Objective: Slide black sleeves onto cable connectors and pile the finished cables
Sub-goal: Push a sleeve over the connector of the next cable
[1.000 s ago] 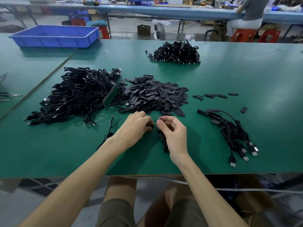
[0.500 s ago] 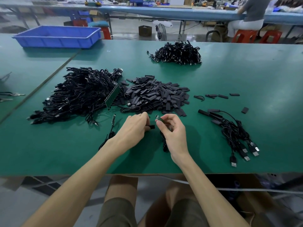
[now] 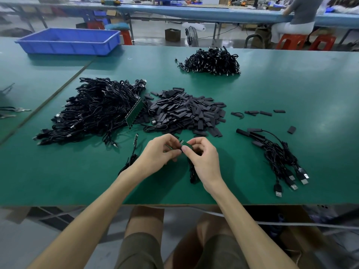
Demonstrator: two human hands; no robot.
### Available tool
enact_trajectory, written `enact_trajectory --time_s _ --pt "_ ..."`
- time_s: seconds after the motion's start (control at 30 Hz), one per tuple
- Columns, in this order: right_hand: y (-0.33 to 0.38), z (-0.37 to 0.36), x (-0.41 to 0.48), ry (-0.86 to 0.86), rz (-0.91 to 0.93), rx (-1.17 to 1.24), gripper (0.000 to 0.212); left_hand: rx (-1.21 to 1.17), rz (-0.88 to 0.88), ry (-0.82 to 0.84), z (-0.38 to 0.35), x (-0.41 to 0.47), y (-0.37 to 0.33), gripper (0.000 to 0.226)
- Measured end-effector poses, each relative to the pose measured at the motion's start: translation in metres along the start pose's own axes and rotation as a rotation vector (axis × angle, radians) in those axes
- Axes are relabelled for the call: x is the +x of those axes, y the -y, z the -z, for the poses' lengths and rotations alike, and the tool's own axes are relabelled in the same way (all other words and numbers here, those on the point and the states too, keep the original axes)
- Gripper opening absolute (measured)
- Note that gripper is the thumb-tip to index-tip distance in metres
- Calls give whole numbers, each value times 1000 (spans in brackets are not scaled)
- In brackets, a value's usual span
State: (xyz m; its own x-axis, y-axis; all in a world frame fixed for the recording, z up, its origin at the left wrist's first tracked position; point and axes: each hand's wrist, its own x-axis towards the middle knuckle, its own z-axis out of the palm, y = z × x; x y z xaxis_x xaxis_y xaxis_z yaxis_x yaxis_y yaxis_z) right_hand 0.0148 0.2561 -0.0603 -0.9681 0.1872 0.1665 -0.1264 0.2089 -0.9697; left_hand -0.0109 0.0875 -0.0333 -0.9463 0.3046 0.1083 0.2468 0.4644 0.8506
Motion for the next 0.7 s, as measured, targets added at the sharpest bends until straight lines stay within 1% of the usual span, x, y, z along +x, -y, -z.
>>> enact_trajectory --time_s 0.1,0.17,0.3,0.43,0.6,0.7 --pt "1 1 0 -11 -21 22 15 289 -112 -5 -3 -2 -1 15" --pt "1 2 -1 -15 -30 40 15 356 -170 -42 -5 -3 -2 14" --pt "1 4 -1 -16 -13 85 14 326 -148 -76 0 -4 0 12" --pt "1 4 -1 -5 -1 113 13 276 -85 -161 11 -4 6 15" --pt "1 4 -2 41 17 98 16 261 -83 -172 16 -6 9 18" --pt "2 5 -3 48 17 115 16 299 -116 -157 14 -7 10 14"
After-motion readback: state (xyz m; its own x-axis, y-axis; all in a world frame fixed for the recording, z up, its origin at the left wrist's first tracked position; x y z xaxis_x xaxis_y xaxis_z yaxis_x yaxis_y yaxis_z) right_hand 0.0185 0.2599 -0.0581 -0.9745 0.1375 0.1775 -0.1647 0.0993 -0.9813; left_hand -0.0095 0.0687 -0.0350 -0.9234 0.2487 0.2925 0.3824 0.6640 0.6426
